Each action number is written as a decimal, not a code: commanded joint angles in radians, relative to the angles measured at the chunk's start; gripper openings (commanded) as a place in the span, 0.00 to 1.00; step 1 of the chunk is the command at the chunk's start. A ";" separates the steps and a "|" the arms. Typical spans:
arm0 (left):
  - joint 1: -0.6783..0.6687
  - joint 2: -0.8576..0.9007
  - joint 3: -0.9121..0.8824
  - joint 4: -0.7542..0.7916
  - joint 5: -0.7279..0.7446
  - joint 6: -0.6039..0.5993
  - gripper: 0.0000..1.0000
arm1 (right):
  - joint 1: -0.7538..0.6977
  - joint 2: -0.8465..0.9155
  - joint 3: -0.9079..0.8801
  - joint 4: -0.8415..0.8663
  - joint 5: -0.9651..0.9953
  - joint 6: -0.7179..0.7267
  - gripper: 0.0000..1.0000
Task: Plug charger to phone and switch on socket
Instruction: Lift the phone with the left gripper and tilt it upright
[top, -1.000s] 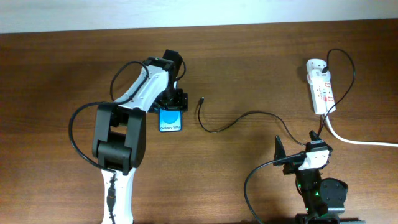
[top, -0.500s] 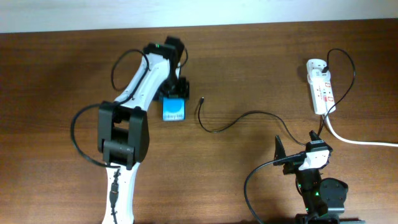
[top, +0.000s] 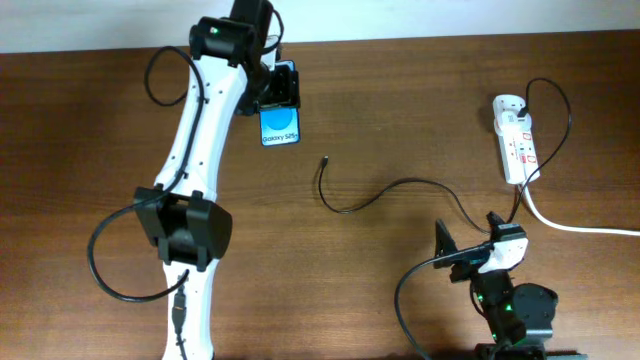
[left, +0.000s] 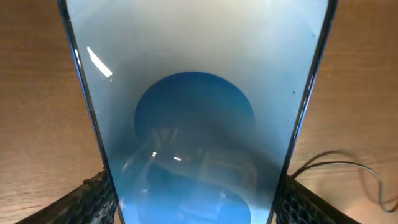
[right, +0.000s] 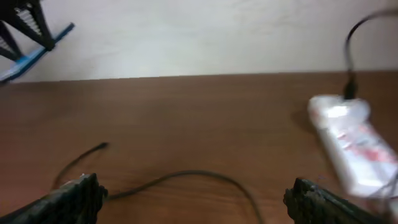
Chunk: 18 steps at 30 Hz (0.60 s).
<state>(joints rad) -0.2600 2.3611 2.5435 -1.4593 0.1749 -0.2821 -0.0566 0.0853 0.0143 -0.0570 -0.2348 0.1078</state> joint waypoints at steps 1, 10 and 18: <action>0.030 -0.020 0.031 -0.001 0.082 -0.088 0.00 | -0.004 0.063 0.120 -0.083 -0.070 0.165 0.98; 0.063 -0.020 0.031 -0.107 0.241 -0.240 0.00 | -0.004 0.595 0.732 -0.475 -0.204 0.164 0.98; 0.062 -0.020 0.031 -0.208 0.256 -0.328 0.00 | -0.003 0.898 0.809 -0.478 -0.398 0.189 0.98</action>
<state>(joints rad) -0.2005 2.3615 2.5454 -1.6581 0.4046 -0.5858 -0.0566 0.9314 0.8062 -0.5385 -0.5617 0.2737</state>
